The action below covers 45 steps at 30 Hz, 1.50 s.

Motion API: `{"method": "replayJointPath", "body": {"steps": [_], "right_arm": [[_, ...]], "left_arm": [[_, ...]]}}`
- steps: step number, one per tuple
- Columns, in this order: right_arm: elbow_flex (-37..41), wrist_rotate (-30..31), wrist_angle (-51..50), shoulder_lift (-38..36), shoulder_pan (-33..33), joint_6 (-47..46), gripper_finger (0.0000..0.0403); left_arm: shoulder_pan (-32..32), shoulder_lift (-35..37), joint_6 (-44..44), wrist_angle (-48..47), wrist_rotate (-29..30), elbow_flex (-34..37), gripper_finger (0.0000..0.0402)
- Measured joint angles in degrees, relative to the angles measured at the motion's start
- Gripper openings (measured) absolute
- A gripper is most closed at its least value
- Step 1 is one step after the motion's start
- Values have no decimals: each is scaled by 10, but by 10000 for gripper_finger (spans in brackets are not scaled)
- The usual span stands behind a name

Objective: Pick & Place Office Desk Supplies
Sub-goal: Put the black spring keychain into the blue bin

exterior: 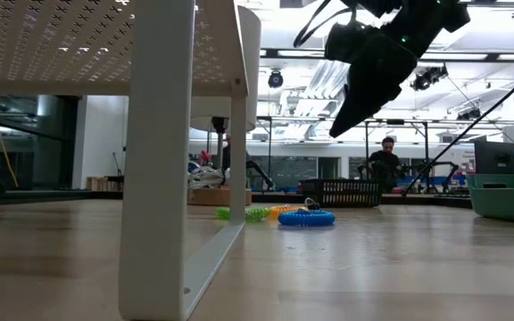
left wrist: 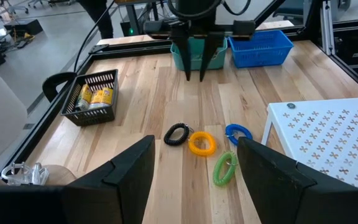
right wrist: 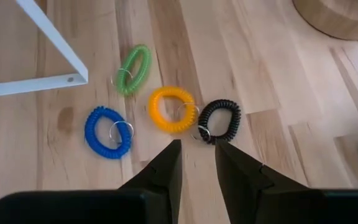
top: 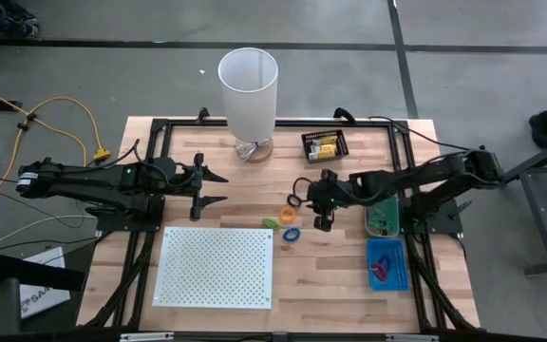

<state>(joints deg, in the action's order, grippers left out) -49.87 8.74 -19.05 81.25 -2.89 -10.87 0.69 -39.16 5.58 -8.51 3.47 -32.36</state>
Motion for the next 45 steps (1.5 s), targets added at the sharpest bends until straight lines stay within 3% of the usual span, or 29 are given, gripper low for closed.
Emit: {"method": "replayJointPath", "body": {"steps": [9, 28, 45], "right_arm": [[0, -5, -2, 11, 0, 34, 85], [0, -62, 126, 171, 31, 159, 85], [0, -57, 146, 176, 33, 204, 85]], "left_arm": [[0, 0, 0, 0, 0, 0, 221], [0, 0, 0, 14, 0, 0, 221], [0, 0, 0, 13, 0, 0, 221]]}}
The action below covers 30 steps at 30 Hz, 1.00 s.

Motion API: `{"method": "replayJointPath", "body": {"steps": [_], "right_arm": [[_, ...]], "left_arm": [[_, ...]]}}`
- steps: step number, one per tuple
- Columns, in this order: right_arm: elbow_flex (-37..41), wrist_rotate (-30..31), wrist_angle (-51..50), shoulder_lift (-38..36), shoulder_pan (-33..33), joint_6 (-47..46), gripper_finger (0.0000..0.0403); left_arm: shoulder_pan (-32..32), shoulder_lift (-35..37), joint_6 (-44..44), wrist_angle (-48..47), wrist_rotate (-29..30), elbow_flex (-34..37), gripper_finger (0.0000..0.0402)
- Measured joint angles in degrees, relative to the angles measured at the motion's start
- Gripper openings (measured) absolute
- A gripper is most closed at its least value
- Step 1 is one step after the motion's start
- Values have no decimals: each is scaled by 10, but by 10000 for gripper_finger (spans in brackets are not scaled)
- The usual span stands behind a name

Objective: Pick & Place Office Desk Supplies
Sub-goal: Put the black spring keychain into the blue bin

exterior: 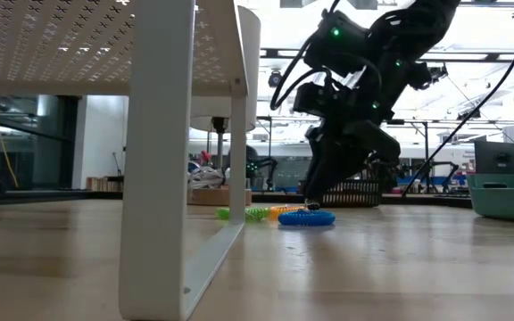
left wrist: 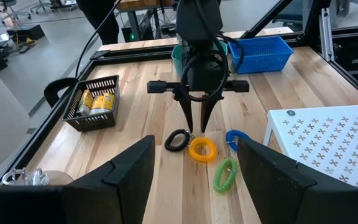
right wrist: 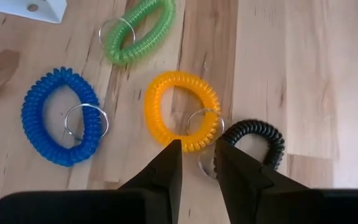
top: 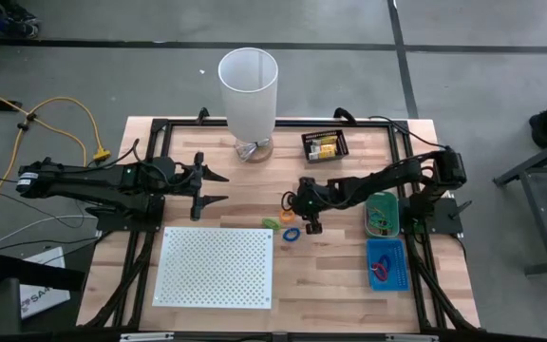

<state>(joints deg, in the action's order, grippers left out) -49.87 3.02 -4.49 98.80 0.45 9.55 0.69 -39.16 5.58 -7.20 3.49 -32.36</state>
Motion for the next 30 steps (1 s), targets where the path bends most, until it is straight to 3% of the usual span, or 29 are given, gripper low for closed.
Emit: {"method": "replayJointPath", "body": {"steps": [30], "right_arm": [[0, -32, -26, 0, 34, 38, 85]], "left_arm": [[0, 0, 0, 0, 0, 0, 221]]}}
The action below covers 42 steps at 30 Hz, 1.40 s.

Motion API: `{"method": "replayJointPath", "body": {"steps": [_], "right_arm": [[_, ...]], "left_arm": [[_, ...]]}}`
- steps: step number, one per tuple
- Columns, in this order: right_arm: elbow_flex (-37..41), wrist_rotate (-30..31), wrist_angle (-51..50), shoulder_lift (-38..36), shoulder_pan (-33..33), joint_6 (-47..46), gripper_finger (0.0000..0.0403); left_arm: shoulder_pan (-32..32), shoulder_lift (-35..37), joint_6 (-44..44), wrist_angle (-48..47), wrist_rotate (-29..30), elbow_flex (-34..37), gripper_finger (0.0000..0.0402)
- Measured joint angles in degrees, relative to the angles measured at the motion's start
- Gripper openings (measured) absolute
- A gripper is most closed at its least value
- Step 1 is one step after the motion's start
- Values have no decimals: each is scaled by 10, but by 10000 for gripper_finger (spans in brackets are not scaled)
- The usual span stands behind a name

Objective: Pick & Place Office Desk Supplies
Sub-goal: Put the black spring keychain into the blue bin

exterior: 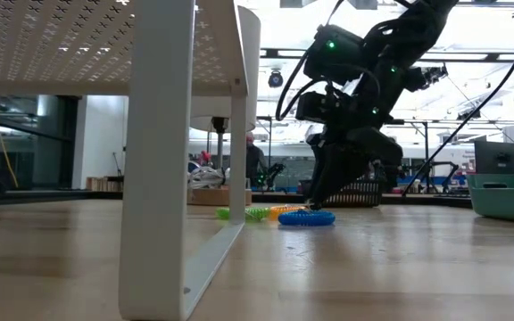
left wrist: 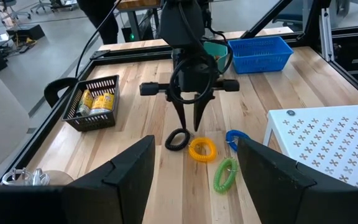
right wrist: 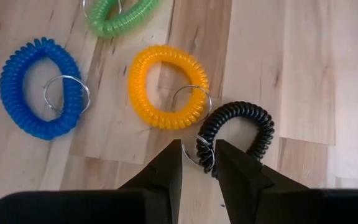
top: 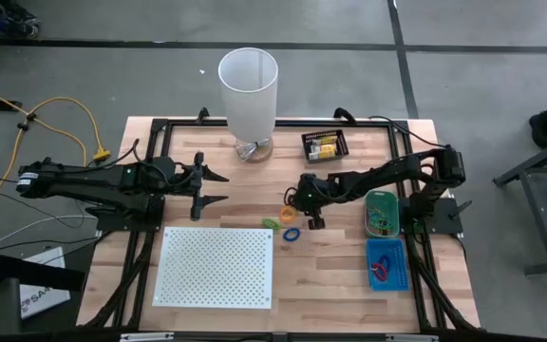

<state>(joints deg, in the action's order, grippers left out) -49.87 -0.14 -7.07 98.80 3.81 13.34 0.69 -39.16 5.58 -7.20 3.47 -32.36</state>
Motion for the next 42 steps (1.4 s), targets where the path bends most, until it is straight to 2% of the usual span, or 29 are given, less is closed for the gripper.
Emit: {"method": "replayJointPath", "body": {"steps": [11, 18, 30, 42], "right_arm": [[0, -3, 1, 0, 5, 2, 85], [0, -34, 15, 26, 8, 2, 85], [-1, -28, 39, 37, 9, -1, 85], [-1, -28, 37, 37, 9, -2, 31]], "left_arm": [[0, 0, 0, 0, 0, 0, 221], [0, 0, 0, -1, 0, 0, 221], [0, 0, 0, 0, 0, 0, 221], [0, 0, 0, 0, 0, 0, 221]]}}
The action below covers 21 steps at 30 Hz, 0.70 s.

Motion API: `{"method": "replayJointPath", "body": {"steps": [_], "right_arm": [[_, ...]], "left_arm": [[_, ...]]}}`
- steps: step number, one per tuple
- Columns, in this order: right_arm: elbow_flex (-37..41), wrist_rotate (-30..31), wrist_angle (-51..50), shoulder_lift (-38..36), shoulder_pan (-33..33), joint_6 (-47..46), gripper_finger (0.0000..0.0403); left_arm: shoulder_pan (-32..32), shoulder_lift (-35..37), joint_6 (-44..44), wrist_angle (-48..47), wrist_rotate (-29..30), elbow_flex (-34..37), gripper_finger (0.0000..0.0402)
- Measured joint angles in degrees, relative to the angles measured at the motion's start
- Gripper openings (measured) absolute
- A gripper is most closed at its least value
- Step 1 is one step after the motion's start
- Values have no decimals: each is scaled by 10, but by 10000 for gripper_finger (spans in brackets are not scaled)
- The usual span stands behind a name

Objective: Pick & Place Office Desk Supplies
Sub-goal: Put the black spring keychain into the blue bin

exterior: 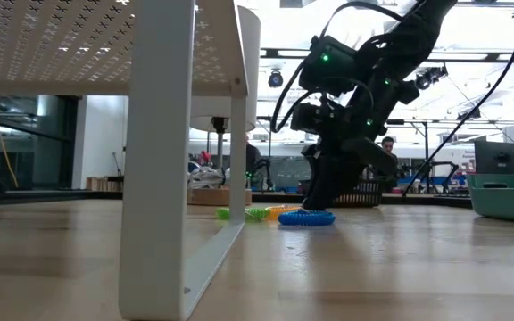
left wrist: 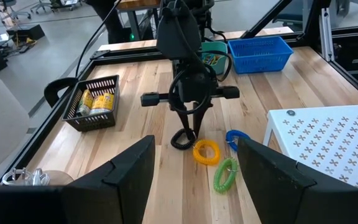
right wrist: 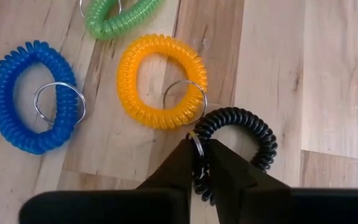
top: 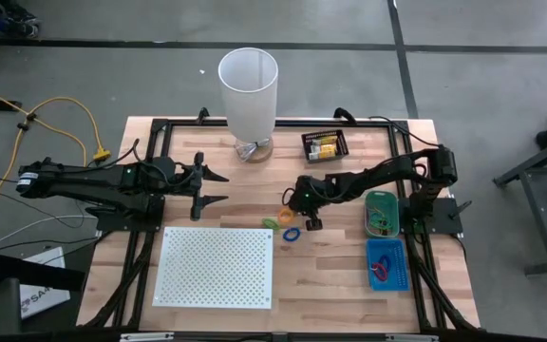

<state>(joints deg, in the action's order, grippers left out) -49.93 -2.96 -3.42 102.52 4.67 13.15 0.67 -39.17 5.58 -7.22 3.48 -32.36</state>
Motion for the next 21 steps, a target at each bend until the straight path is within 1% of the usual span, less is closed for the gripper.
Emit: {"method": "replayJointPath", "body": {"steps": [4, 8, 11, 17, 21], "right_arm": [[1, 1, -4, -5, 0, -4, 20], [1, 17, -13, -25, -2, -23, 22], [1, 52, -25, -54, -11, -24, 23], [1, 85, -64, -141, -42, -41, 22], [1, 116, -80, -180, -71, -60, 22]], "left_arm": [[0, 0, 0, 0, 0, 0, 221], [0, 0, 0, 0, 0, 0, 221], [0, 0, 0, 0, 0, 0, 221], [0, 0, 0, 1, 0, 0, 221], [0, 0, 0, 4, 0, 0, 221]]}}
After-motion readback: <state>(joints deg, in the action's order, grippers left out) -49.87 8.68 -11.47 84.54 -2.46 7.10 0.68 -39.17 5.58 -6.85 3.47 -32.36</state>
